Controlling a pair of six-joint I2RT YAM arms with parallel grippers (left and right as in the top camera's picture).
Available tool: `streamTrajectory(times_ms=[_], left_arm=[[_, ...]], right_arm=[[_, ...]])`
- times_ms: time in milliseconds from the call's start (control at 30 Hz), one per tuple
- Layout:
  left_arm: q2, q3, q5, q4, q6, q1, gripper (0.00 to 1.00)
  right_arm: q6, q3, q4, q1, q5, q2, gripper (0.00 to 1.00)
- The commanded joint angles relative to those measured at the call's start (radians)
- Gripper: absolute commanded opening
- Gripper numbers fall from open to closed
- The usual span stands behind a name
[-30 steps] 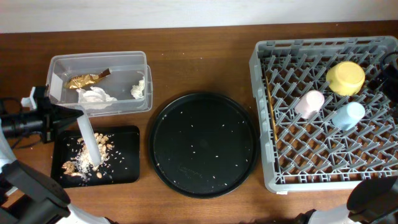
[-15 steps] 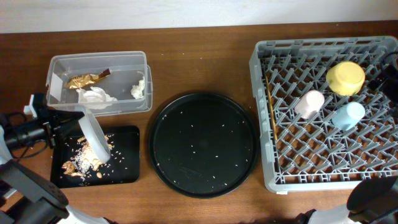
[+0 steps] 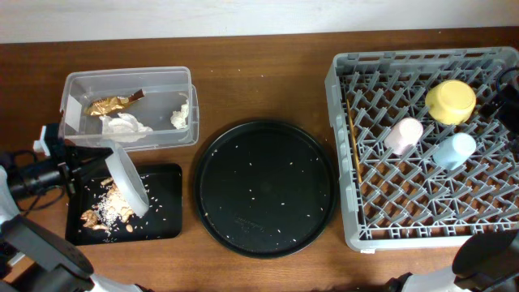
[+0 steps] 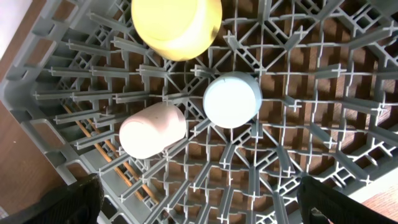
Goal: Sort waste into correct bins and load items into the dishwasher rack
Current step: 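Set the empty white plate back on the round tray and retract left arm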
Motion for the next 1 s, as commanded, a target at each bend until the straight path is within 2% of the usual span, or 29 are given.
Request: streamTrajectory(times_ms=[0, 67, 200, 267, 367, 433, 467, 567, 600, 667, 767, 833, 967], left_arm=[[-0.059, -0.007, 0.033, -0.005, -0.004, -0.006, 0.01], [-0.077, -0.007, -0.007, -0.005, -0.034, -0.021, 0.01], [-0.174, -0.007, -0.030, -0.004, -0.037, -0.176, 0.01], [-0.225, -0.007, -0.018, 0.023, -0.044, -0.319, 0.01], [-0.269, -0.007, -0.036, 0.184, -0.213, -0.570, 0.01], [-0.272, -0.007, -0.188, 0.368, -0.455, -0.752, 0.01], [-0.272, -0.007, -0.367, 0.473, -0.622, -0.880, 0.01], [-0.271, -0.007, -0.619, 0.616, -0.777, -1.107, 0.01], [-0.271, -0.007, -0.783, 0.675, -0.834, -1.219, 0.01], [-0.267, -0.007, -1.046, 0.714, -0.930, -1.356, 0.01], [-0.236, -0.007, -1.337, 0.756, -0.948, -1.513, 0.01], [-0.188, -0.007, -1.443, 0.779, -0.948, -1.596, 0.01], [-0.080, -0.007, -1.493, 0.801, -0.948, -1.640, 0.01]], right_arm=[[-0.003, 0.014, 0.000, 0.005, -0.002, -0.007, 0.98], [-0.003, 0.014, 0.000, 0.005, -0.002, -0.007, 0.98], [-0.003, 0.014, 0.000, 0.005, -0.002, -0.007, 0.98], [-0.003, 0.014, 0.000, 0.005, -0.002, -0.007, 0.98], [-0.003, 0.014, 0.000, 0.005, -0.002, -0.007, 0.98], [-0.003, 0.014, 0.000, 0.005, -0.002, -0.007, 0.98], [-0.003, 0.014, 0.000, 0.005, -0.002, -0.007, 0.98], [-0.003, 0.014, 0.000, 0.005, -0.002, -0.007, 0.98], [-0.003, 0.014, 0.000, 0.005, -0.002, -0.007, 0.98], [-0.003, 0.014, 0.000, 0.005, -0.002, -0.007, 0.98], [-0.003, 0.014, 0.000, 0.005, -0.002, -0.007, 0.98], [-0.003, 0.014, 0.000, 0.005, -0.002, -0.007, 0.98], [-0.003, 0.014, 0.000, 0.005, -0.002, -0.007, 0.98]])
